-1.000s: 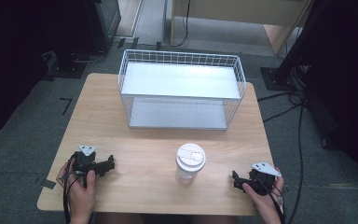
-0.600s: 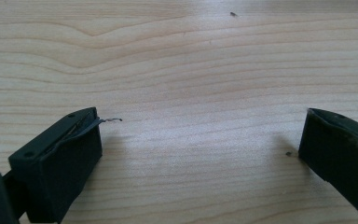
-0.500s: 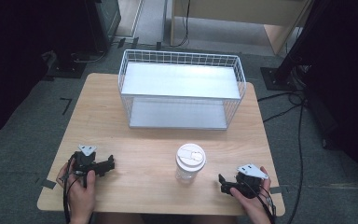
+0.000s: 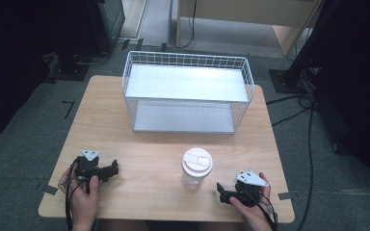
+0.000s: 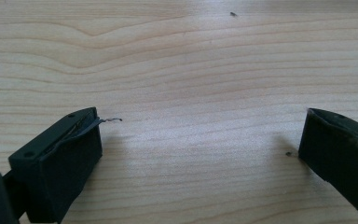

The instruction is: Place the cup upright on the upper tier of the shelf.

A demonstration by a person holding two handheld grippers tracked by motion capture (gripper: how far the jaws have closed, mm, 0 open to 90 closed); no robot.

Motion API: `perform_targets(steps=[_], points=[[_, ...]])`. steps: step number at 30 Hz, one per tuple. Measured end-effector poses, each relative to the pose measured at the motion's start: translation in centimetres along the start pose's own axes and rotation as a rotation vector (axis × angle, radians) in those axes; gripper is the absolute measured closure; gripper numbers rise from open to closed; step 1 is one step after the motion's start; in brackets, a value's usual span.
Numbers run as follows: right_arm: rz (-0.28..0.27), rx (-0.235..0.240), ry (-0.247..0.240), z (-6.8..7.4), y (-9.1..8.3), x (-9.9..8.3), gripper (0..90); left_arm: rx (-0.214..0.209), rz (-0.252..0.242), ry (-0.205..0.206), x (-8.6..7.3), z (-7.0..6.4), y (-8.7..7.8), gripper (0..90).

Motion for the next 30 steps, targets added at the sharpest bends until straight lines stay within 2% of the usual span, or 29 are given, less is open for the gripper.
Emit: perform_targets(steps=[3, 4, 7, 18, 24, 27, 30], points=[[-0.003, 0.02, -0.01, 0.9, 0.1, 0.1, 1.7, 0.0, 0.0, 0.0, 0.0, 0.0, 0.0, 0.0], [-0.004, 0.022, -0.005, 1.2, 0.1, 0.1, 4.6, 0.0, 0.0, 0.0, 0.0, 0.0, 0.0, 0.0], [-0.015, 0.011, -0.025, 1.6, 0.2, 0.2, 6.3, 0.0, 0.0, 0.0, 0.0, 0.0, 0.0, 0.0], [-0.057, 0.069, -0.028, 3.8, 0.1, 1.4, 6.6, 0.0, 0.0, 0.0, 0.0, 0.0, 0.0, 0.0], [-0.066, 0.105, -0.055, 5.2, 0.1, 2.0, 6.8, 0.0, -0.001, -0.001, 0.0, 0.0, 0.0, 0.0], [-0.063, 0.129, -0.088, 6.1, 0.0, 2.0, 7.0, -0.001, -0.001, -0.001, 0.0, 0.0, 0.0, 0.0], [-0.066, 0.152, -0.085, 6.7, -0.2, 2.1, 7.5, -0.001, 0.0, -0.001, 0.0, 0.0, 0.0, 0.0]])
Point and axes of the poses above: each handheld gripper's, and its own axes: y roughly forward along the jaws, x roughly out of its top, z roughly to its left, the point moved 8 cm from there along y, roughly forward along the jaws, and after that the axes turned 1 degree about -x, right-handed, at the moved point
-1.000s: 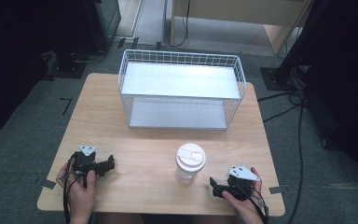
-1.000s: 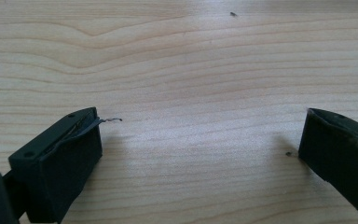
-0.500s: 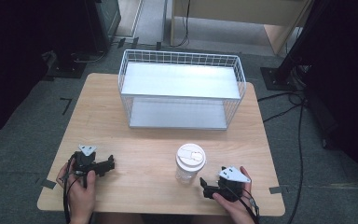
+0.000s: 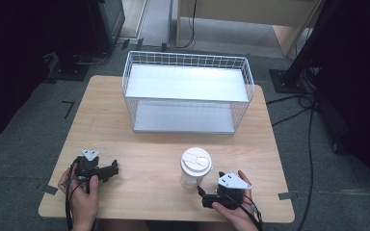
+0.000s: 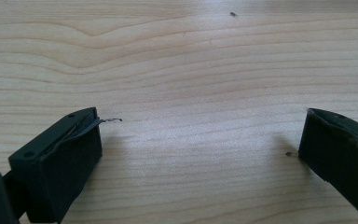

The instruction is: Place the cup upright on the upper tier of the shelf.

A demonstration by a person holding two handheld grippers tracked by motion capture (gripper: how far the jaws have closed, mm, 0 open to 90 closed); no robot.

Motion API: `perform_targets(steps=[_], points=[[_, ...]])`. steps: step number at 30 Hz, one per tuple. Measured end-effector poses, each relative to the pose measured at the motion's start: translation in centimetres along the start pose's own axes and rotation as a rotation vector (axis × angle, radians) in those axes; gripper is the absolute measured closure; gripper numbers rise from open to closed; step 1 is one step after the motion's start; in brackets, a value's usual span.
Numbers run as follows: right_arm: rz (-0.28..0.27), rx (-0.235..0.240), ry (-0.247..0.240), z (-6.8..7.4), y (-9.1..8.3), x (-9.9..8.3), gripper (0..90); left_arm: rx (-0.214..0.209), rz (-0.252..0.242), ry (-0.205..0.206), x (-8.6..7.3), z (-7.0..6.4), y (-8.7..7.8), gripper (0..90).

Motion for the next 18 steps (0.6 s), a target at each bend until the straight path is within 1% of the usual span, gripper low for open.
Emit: perform_targets(steps=[1, 2, 8, 11, 13, 14, 17, 18], points=[[-0.004, 0.014, -0.009, 0.6, 0.0, 0.2, 7.5, 0.0, -0.001, -0.001, 0.0, 0.0, 0.0, 0.0], [-0.004, 0.014, -0.009, 0.6, 0.0, 0.2, 7.5, 0.0, -0.001, -0.001, 0.0, 0.0, 0.0, 0.0], [-0.028, 0.039, -0.018, 2.1, 0.0, 1.2, 7.6, 0.0, -0.001, -0.001, 0.0, 0.0, 0.0, 0.0], [-0.04, 0.045, -0.008, 2.4, 0.2, 1.8, 7.6, 0.0, -0.001, -0.001, 0.0, 0.0, 0.0, 0.0], [-0.059, 0.044, 0.014, 2.6, 0.3, 2.4, 7.8, 0.0, -0.001, -0.001, 0.0, 0.0, 0.0, 0.0], [-0.059, 0.044, 0.014, 2.6, 0.3, 2.4, 7.8, 0.0, -0.001, -0.001, 0.0, 0.0, 0.0, 0.0], [-0.087, 0.045, 0.049, 2.8, 0.4, 3.2, 8.9, 0.0, 0.0, -0.001, 0.0, 0.0, 0.0, 0.0], [-0.087, 0.045, 0.049, 2.8, 0.4, 3.2, 8.9, 0.0, 0.0, -0.001, 0.0, 0.0, 0.0, 0.0]])
Point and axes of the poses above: each handheld gripper's, and its own axes: y roughly forward along the jaws, x roughly out of its top, z roughly to its left, the point moved 8 cm from there along y, roughly forward along the jaws, and after that the axes turned 1 degree about -x, right-handed, at the moved point
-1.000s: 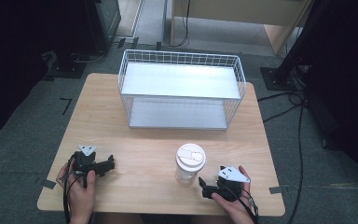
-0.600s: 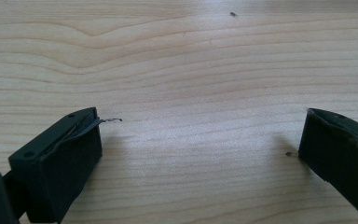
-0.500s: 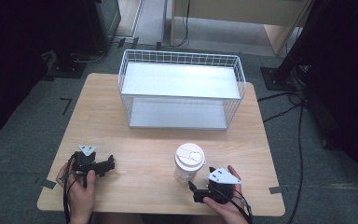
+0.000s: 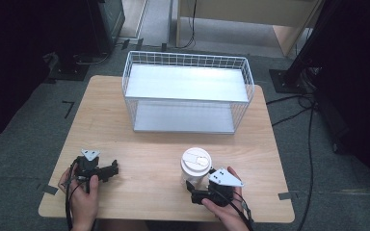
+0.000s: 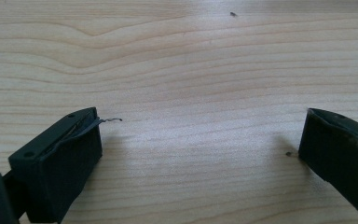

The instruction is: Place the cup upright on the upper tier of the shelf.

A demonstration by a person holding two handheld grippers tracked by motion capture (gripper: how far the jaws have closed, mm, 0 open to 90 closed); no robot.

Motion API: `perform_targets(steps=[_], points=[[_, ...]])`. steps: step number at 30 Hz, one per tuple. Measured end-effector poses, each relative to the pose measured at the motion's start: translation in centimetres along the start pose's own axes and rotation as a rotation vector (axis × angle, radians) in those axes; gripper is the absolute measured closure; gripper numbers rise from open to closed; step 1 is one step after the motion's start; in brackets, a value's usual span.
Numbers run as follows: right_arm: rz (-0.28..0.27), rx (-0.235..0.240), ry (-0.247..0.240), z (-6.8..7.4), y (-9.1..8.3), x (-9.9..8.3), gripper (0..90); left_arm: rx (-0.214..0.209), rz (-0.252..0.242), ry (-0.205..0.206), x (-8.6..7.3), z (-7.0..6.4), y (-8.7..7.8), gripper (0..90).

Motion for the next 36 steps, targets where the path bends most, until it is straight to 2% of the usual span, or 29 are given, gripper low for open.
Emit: perform_targets(steps=[16, 23, 31, 36], points=[[-0.088, -0.034, 0.057, 1.0, 0.8, 2.5, 9.8, 0.0, 0.0, -0.001, 0.0, 0.0, 0.0, 0.0], [-0.14, -0.044, 0.058, 1.4, 0.7, 3.8, 10.5, 0.0, 0.0, 0.0, 0.0, 0.0, 0.0, 0.0], [-0.152, -0.067, 0.043, 1.4, 0.8, 4.1, 12.3, 0.0, 0.0, 0.0, 0.0, 0.0, 0.0, 0.0], [-0.188, -0.07, 0.074, 1.1, 0.5, 4.7, 15.3, -0.001, -0.002, 0.0, 0.0, 0.0, 0.0, 0.0]])
Point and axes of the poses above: each handheld gripper's, and its own axes: y roughly forward along the jaws, x roughly out of its top, z roughly to its left, the point moved 8 cm from there along y, roughly forward along the jaws, and after that the axes turned 1 degree about -x, right-handed, at the moved point
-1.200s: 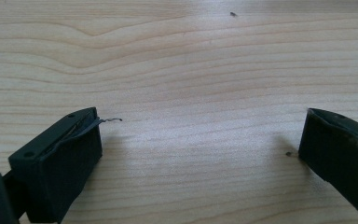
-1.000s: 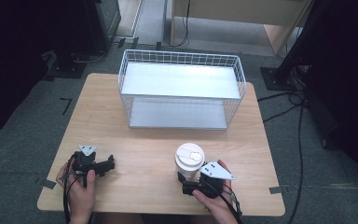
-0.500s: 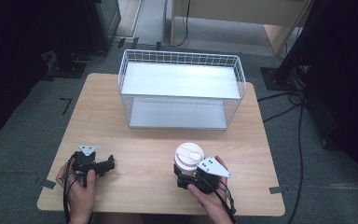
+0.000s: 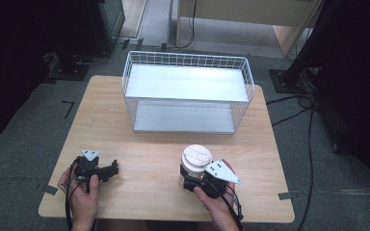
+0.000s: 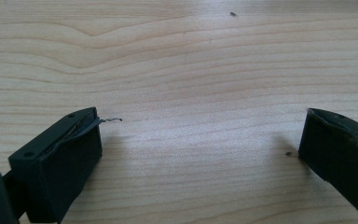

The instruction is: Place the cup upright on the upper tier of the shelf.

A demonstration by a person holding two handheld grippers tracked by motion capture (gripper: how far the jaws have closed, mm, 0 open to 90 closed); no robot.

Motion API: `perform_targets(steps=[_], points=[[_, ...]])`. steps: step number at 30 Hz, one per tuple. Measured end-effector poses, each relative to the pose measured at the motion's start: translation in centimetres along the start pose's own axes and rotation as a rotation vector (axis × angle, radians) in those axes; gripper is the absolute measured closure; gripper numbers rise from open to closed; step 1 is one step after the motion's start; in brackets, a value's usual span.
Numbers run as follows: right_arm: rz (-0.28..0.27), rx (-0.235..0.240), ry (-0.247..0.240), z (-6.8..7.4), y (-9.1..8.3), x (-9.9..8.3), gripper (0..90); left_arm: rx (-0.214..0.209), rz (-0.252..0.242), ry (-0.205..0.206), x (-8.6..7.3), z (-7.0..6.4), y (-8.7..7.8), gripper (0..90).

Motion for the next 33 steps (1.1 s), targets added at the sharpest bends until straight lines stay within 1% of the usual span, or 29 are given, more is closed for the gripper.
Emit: perform_targets(steps=[5, 9, 11, 14, 23, 24, 33], points=[[-0.001, 0.019, 0.016, 0.0, 0.0, 0.2, 15.6, 0.0, 0.0, 0.0, 0.0, 0.0, 0.0, 0.0], [-0.013, 0.023, -0.002, 0.1, 0.0, 0.5, 15.7, 0.0, 0.0, 0.0, 0.0, 0.0, 0.0, 0.0], [-0.018, 0.027, -0.001, 0.2, 0.0, 0.8, 15.7, 0.0, 0.0, 0.0, 0.0, 0.0, 0.0, 0.0], [-0.028, 0.021, -0.008, 0.2, 0.0, 1.2, 15.8, 0.0, 0.0, 0.0, 0.0, 0.0, 0.0, 0.0], [-0.051, 0.008, -0.009, 0.0, 0.0, 2.6, 15.8, 0.0, 0.001, 0.002, 0.0, 0.0, 0.0, 0.0], [-0.057, 0.006, -0.016, 0.0, 0.0, 2.8, 15.8, 0.0, 0.001, 0.001, 0.0, 0.0, 0.0, 0.0], [-0.088, -0.001, -0.029, 0.0, 0.0, 4.9, 15.8, 0.0, 0.0, -0.001, 0.0, 0.0, 0.0, 0.0]])
Point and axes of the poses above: each handheld gripper's, and its own axes: y roughly forward along the jaws, x roughly out of its top, z roughly to its left, the point moved 8 cm from there along y, roughly forward along the jaws, and after that the axes turned 1 degree about -x, right-handed, at the moved point
